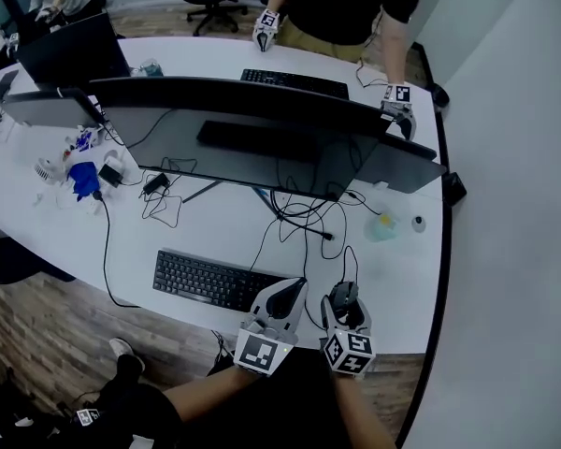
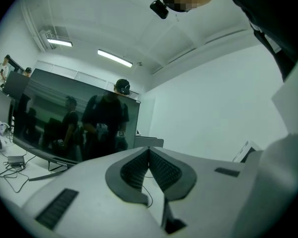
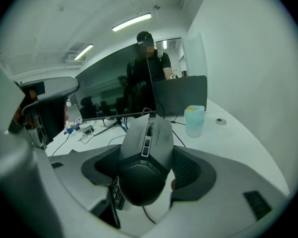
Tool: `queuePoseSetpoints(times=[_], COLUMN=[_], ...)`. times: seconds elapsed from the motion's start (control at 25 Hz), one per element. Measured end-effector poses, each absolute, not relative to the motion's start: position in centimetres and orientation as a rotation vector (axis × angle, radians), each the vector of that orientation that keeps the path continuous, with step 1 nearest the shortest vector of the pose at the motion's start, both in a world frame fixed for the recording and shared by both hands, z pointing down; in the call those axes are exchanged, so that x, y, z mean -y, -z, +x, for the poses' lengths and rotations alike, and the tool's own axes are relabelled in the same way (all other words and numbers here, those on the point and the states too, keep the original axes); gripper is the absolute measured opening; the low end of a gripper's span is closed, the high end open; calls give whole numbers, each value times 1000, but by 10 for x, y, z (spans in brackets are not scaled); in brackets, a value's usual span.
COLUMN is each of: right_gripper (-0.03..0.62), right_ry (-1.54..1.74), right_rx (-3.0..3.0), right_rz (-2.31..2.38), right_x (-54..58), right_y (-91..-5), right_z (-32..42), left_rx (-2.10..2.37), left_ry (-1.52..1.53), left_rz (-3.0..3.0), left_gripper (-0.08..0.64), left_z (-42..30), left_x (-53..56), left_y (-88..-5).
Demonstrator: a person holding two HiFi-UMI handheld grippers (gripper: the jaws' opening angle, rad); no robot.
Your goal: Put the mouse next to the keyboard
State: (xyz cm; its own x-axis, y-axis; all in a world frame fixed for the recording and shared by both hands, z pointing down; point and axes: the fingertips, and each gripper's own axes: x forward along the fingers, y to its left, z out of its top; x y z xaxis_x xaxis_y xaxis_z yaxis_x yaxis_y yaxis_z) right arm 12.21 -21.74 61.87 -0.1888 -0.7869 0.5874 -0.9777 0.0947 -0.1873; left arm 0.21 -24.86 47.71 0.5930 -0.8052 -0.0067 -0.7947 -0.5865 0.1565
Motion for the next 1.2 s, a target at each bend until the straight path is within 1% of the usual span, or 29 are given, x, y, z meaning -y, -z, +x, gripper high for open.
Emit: queuePoseSetpoints(times=[0.32, 0.6, 0.92, 1.2], right_gripper=[319, 319, 319, 319], right_ry=[-849, -925, -965, -911], right_rx=[1965, 1867, 1814, 1790], right_rz=[1620, 1506, 1409, 1381], right_x=[241, 245, 241, 246], right_y=[-688, -748, -787, -796], right_z=[135, 133, 128, 126], left_rx=[1356, 1386, 1390, 1406], left_ry=[19, -47, -93, -107], left_rz=[2620, 2577, 2540, 2519], left_gripper=[11, 11, 11, 11], left_z=[20, 19, 23, 21], left_x=[267, 285, 294, 295], left_y=[-505, -519, -533, -539])
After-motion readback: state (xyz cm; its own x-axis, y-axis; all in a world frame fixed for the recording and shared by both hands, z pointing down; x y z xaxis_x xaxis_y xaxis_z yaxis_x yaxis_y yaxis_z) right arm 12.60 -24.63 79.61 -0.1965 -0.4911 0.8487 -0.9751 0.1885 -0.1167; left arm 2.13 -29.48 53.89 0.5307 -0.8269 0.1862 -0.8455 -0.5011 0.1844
